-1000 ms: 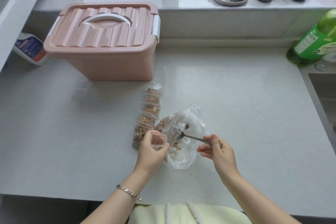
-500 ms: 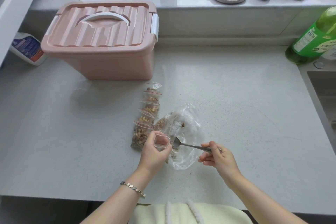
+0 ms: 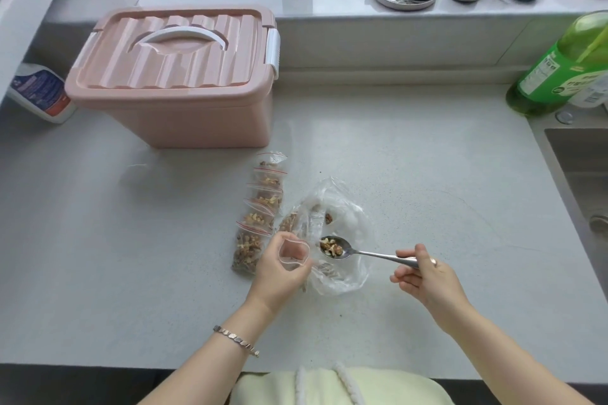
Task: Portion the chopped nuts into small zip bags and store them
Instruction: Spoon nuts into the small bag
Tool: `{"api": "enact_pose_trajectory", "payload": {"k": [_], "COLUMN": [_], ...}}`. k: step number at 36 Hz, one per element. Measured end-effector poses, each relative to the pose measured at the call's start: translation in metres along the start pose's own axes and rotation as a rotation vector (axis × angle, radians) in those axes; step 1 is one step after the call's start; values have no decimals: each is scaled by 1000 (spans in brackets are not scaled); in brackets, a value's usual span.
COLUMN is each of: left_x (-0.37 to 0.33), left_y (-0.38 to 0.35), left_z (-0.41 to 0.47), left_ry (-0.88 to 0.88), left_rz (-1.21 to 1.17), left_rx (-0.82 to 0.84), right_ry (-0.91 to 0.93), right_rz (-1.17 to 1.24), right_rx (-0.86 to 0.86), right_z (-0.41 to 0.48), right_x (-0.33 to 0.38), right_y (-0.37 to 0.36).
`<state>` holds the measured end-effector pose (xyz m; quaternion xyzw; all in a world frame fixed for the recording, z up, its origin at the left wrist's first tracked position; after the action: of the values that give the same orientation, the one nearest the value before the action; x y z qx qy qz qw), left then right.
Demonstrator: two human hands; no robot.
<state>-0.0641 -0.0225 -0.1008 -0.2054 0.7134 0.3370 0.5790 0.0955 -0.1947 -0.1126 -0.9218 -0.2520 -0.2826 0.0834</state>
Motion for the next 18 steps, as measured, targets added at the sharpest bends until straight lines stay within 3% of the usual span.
{"api": "enact_pose_trajectory", "payload": {"k": [10, 18], "left_x": [3, -4], "left_y": [3, -5], "left_z": [-7, -6], "left_ry": [46, -53], "left_rz": [108, 261], "left_rx": [24, 103], "right_ry": [140, 360], "right_rz": [-17, -111], "right_rx": [-83, -36], "right_z": [-13, -56], "right_x": [24, 67], "right_y": [15, -11]}}
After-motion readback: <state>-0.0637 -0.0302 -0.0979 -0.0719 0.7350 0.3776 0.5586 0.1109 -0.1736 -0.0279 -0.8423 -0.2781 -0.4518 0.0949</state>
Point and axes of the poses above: each hand's wrist, its own z-axis towards the middle knuckle, its own y-axis out of the back of the hand, x = y × z, the point moved 1 cm from there along z, towards the middle knuckle, and after that the axes turned 12 degrees about -y, right-handed, at the moved point
